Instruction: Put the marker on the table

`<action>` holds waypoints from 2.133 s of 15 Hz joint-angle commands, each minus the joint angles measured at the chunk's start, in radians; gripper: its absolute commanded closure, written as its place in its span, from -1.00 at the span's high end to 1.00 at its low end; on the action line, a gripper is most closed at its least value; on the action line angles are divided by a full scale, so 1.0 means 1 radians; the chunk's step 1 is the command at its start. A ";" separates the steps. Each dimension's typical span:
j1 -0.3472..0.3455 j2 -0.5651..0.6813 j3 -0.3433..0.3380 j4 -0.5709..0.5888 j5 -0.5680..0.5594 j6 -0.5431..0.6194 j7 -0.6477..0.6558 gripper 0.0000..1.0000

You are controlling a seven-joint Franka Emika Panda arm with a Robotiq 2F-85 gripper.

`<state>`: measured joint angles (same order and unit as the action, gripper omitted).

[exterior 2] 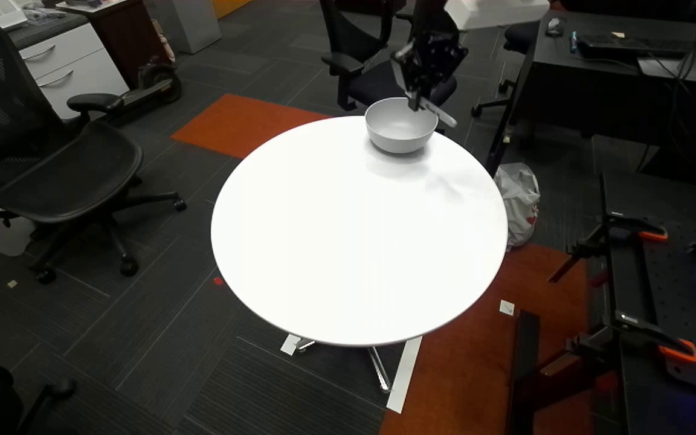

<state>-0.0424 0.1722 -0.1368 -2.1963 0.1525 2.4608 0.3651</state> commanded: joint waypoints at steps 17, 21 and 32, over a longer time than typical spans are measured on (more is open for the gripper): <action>0.275 0.154 -0.247 -0.373 -0.465 0.489 0.703 -0.92; 0.355 0.186 -0.323 -0.350 -0.479 0.489 0.740 -0.92; 0.421 -0.015 -0.440 -0.391 -0.546 0.395 0.725 1.00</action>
<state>0.3490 0.3061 -0.5214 -2.5456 -0.3202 2.9196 1.0682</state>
